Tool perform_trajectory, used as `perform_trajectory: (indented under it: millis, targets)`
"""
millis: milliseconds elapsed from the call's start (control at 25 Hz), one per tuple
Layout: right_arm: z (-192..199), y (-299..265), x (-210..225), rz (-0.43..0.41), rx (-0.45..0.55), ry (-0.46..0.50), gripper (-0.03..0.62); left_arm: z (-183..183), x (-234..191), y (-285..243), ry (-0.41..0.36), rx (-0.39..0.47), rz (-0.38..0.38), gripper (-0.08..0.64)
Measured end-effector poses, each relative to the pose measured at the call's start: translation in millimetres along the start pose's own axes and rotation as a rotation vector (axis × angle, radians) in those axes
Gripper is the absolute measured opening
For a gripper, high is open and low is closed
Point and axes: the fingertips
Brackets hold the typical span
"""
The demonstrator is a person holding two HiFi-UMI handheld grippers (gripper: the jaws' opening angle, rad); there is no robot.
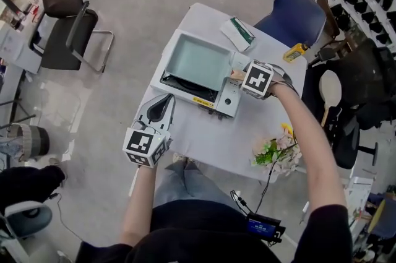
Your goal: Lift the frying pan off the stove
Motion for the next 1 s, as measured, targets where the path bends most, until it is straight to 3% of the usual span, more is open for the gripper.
perform_trajectory:
  millis: [440, 640, 1000]
  targets:
    - [-8, -24, -2, -0.073, -0.038, -0.001, 0.201, 15, -6, 5, 0.019, -0.029, -0.016, 0.018]
    - [-3, -26, 3, -0.047, -0.052, 0.002, 0.091, 15, -4, 6, 0.016, -0.033, -0.018, 0.018]
    - [-4, -26, 3, -0.03, -0.013, -0.004, 0.075, 17, -4, 6, 0.015, -0.037, -0.02, 0.018]
Point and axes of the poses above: the fingertips, and each gripper's own axes: y backward along the fingers, x to its right, z out of its underside, and after that the axes turned 12 degrees about -z, right-handed
